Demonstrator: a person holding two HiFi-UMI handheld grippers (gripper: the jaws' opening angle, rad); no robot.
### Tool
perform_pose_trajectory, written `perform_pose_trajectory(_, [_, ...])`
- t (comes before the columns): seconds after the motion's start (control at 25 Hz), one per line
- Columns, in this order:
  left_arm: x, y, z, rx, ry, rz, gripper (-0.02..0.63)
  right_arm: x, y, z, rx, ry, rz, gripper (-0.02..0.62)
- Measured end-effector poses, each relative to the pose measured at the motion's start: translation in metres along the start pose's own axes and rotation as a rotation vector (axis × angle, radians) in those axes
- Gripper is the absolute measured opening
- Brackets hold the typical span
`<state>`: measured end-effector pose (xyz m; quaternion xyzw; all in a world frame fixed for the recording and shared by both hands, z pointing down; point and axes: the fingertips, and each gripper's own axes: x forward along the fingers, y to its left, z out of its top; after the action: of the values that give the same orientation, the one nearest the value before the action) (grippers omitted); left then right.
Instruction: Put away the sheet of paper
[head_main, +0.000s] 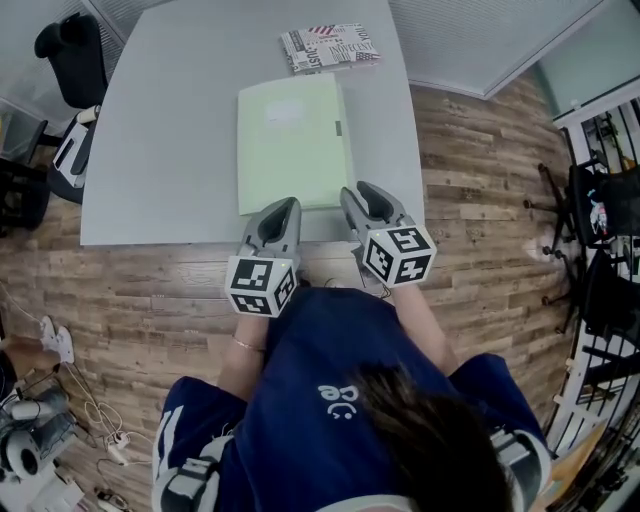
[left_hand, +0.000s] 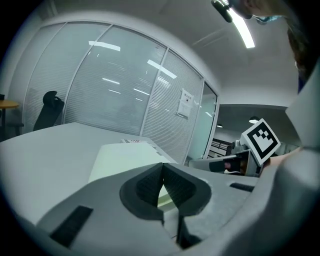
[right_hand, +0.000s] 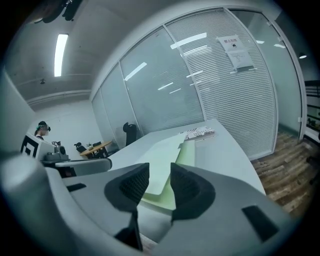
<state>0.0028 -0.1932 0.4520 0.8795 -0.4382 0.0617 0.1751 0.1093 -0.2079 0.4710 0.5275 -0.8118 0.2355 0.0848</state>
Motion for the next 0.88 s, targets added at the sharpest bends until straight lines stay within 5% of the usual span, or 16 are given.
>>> perform_pose_trajectory(0.2, [-0.004, 0.008, 0.002, 0.016, -0.009, 0.018, 0.005, 0.004, 0.006, -0.003, 0.015, 0.010, 0.008, 0.010])
perform_pose_trajectory(0.88, [-0.005, 0.029, 0.002, 0.051, 0.014, 0.036, 0.005, 0.012, 0.020, 0.008, -0.124, -0.030, -0.032, 0.008])
